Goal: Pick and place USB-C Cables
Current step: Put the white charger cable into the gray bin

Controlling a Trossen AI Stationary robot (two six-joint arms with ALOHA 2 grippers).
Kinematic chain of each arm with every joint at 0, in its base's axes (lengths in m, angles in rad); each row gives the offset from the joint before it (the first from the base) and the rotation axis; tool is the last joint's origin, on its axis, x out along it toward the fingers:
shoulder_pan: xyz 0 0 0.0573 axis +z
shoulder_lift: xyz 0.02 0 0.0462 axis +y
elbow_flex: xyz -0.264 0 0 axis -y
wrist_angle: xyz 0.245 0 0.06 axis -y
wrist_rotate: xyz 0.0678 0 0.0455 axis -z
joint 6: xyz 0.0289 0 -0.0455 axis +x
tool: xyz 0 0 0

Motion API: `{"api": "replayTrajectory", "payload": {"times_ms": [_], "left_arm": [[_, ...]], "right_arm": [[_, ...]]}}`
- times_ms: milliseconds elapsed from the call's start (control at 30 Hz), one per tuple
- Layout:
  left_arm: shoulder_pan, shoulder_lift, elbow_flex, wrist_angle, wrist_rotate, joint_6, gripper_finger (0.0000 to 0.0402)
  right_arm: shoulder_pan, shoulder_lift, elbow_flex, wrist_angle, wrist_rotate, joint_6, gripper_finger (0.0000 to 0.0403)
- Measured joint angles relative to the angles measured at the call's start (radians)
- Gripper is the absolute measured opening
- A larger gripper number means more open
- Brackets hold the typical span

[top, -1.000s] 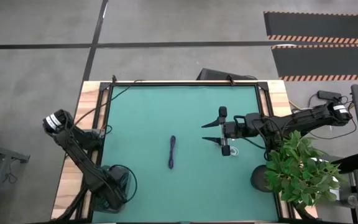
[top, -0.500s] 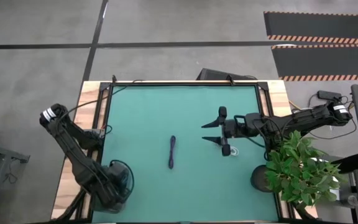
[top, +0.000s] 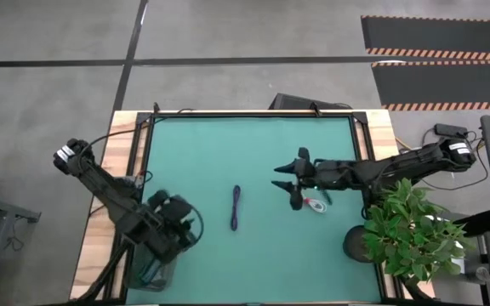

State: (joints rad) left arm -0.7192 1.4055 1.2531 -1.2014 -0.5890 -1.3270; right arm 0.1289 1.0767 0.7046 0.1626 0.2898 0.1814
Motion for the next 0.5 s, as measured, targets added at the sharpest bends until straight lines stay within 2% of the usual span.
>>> {"api": "replayTrajectory", "payload": {"times_ms": [100, 200, 367, 500], "left_arm": [[0.069, 0.0, -0.001, 0.049, -0.101, 0.205, 0.0132], [0.129, 0.0, -0.004, 0.146, -0.149, 0.433, 0.0132], [0.193, 0.001, -0.051, 0.401, -0.161, 0.827, 0.0132], [0.223, 0.002, -0.125, 0.654, -0.161, 1.071, 0.0132]], "right_arm": [[-0.006, 0.053, 0.05, -0.159, -0.001, 0.102, 0.0191], [-0.016, 0.112, 0.124, -0.434, -0.002, 0.216, 0.0191], [-0.02, 0.217, 0.245, -0.937, -0.016, 0.379, 0.0191], [-0.02, 0.293, 0.274, -1.178, -0.088, 0.451, 0.0191]]}}
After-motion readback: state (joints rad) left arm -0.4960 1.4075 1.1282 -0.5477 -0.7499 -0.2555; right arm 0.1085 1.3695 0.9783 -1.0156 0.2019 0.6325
